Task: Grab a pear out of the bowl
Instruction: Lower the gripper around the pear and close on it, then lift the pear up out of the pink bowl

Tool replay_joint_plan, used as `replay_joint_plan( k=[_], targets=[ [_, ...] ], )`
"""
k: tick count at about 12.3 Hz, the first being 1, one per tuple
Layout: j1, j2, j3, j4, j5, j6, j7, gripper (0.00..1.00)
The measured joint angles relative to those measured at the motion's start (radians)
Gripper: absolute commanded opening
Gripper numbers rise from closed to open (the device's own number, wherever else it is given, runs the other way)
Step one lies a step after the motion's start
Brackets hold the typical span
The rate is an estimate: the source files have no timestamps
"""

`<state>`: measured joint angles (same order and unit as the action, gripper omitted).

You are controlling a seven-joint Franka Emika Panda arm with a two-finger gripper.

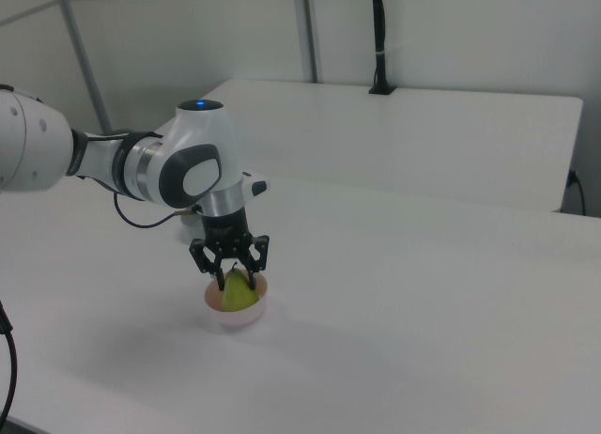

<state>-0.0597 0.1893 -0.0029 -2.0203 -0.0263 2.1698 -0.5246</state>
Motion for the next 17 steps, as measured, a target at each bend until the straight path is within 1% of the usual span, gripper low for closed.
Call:
replay_joint_plan(
  k=[1,6,11,13,15,17],
  targets=[
    [0.000,0.000,0.000,0.000,0.000,0.000,0.000,0.19],
    [-0.001,-0.011,0.000,0.005,0.000,-0.019,0.000,0.16],
    [-0.001,-0.074,0.006,0.077,0.000,-0.128,0.001,0.15],
    [-0.001,-0.093,0.008,0.113,0.000,-0.185,0.002,0.15],
    [-0.004,-0.105,0.008,0.201,0.012,-0.272,0.010,0.15],
    [-0.006,-0.109,0.008,0.279,0.017,-0.333,0.057,0.15]
  ],
)
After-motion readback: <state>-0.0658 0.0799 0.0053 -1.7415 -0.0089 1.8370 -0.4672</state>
